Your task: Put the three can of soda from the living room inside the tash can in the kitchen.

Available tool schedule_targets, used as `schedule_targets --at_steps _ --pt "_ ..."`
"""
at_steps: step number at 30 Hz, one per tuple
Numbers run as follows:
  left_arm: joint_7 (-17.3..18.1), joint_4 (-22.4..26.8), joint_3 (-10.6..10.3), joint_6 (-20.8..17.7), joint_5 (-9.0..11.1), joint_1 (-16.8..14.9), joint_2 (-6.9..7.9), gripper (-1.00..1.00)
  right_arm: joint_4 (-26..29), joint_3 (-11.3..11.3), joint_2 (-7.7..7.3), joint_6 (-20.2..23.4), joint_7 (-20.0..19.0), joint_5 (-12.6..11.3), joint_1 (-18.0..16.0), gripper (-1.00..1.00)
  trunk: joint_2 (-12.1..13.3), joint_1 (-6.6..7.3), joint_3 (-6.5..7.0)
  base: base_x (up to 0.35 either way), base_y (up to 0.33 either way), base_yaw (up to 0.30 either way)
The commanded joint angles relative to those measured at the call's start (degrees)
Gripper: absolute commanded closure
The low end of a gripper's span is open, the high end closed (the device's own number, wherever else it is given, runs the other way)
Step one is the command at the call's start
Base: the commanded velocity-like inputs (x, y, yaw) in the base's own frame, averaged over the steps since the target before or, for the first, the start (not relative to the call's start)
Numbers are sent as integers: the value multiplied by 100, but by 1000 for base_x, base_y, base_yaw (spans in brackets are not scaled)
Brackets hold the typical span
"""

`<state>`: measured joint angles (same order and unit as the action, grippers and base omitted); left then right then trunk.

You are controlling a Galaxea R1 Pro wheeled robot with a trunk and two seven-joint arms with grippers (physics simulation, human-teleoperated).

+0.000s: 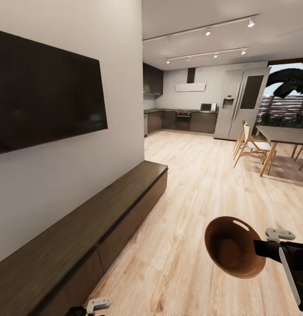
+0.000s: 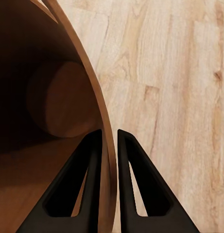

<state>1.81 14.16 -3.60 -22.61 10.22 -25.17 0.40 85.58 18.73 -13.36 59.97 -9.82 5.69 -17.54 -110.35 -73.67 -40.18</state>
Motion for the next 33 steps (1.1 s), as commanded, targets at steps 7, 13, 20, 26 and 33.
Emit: schedule_targets --at_steps 7,13,20,26,33 --pt "24 -1 7 -32 18 -1 36 -100 4 -1 0 3 -19 -60 -3 100 -1 0 -64 0 0 0" --pt "27 -1 4 8 25 2 37 -100 4 3 -1 3 -19 -59 -3 100 -1 0 -119 0 0 0" --pt "28 -1 0 25 30 3 37 -100 4 -5 -2 3 -19 -59 -3 100 -1 0 -184 0 0 0" --pt "29 4 0 34 28 3 39 -100 3 -15 1 3 -21 -59 -3 100 -1 0 -239 0 0 0" --pt "30 29 0 109 25 3 37 -100 3 -14 0 3 -20 -59 -3 100 -1 0 -304 0 0 0"
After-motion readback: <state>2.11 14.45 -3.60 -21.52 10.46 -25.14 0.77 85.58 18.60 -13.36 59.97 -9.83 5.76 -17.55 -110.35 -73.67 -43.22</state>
